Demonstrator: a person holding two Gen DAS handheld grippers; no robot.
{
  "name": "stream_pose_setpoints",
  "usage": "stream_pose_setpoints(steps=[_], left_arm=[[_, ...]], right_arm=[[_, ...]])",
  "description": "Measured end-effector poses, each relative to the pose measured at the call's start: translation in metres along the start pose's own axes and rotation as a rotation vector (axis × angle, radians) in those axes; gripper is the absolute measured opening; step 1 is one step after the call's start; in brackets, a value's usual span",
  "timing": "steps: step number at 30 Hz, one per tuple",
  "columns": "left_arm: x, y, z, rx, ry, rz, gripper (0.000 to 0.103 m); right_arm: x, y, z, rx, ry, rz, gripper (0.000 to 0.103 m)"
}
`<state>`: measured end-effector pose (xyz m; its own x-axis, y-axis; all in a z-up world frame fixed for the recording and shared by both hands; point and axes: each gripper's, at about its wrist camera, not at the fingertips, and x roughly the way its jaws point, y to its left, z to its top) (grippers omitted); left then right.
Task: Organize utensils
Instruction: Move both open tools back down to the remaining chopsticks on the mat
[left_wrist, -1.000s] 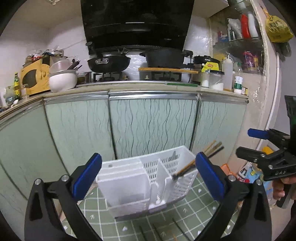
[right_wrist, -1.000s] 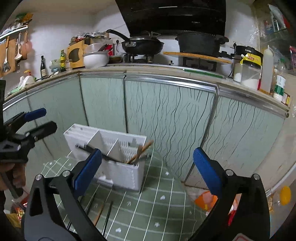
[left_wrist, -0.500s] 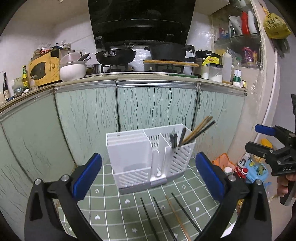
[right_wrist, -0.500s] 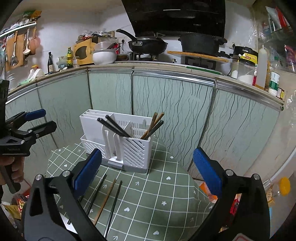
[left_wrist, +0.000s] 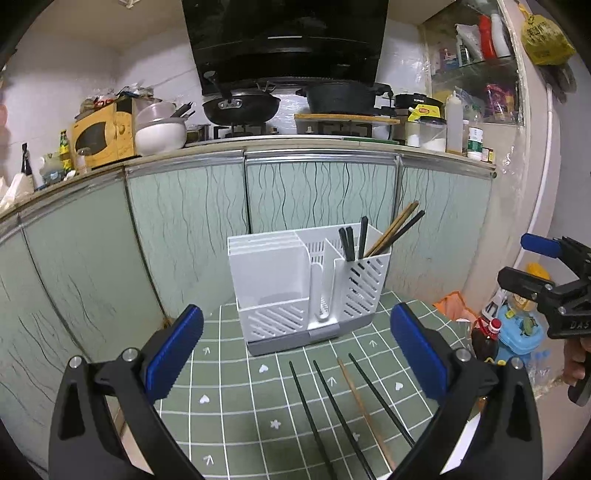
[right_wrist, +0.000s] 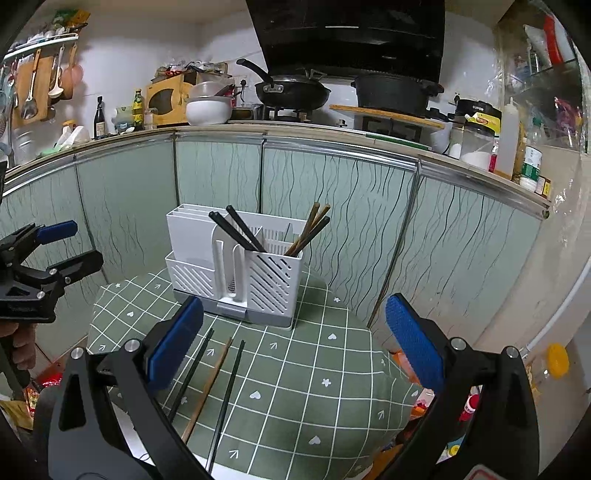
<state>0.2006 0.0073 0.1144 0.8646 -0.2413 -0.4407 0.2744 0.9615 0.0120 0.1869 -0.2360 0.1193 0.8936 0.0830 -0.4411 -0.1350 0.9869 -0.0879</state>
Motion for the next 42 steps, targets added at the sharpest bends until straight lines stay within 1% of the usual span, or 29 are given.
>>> stream_pose_setpoints(steps=[9,14,17,20,27,39,42], left_arm=[[-0.009,0.006,-0.029,-0.025,0.007,0.022,0.099],[-0.007,0.010,-0.049,-0.039,0.026,0.035,0.099],[-0.005,0.010,-0.061,-0.029,0.033,0.045,0.099],[-0.003,0.006,-0.075,0.002,0.039,0.064,0.099],[0.001,-0.003,-0.104,0.034,0.051,0.071,0.099],[0.016,-0.013,-0.153,0.038,0.106,0.077,0.099],[0.020,-0.017,-0.164,0.052,0.117,0.092,0.099]], right_arm=[[-0.008,0.009,-0.023,-0.005,-0.012,-0.012,0.095],[-0.006,0.015,-0.042,0.001,-0.007,-0.002,0.095],[-0.004,0.017,-0.055,0.004,-0.008,-0.002,0.095],[0.001,0.018,-0.068,0.012,0.007,-0.005,0.095],[0.014,0.022,-0.097,0.026,0.049,0.008,0.095],[0.038,0.041,-0.146,0.011,0.144,0.051,0.095],[0.045,0.046,-0.158,0.007,0.175,0.063,0.093]])
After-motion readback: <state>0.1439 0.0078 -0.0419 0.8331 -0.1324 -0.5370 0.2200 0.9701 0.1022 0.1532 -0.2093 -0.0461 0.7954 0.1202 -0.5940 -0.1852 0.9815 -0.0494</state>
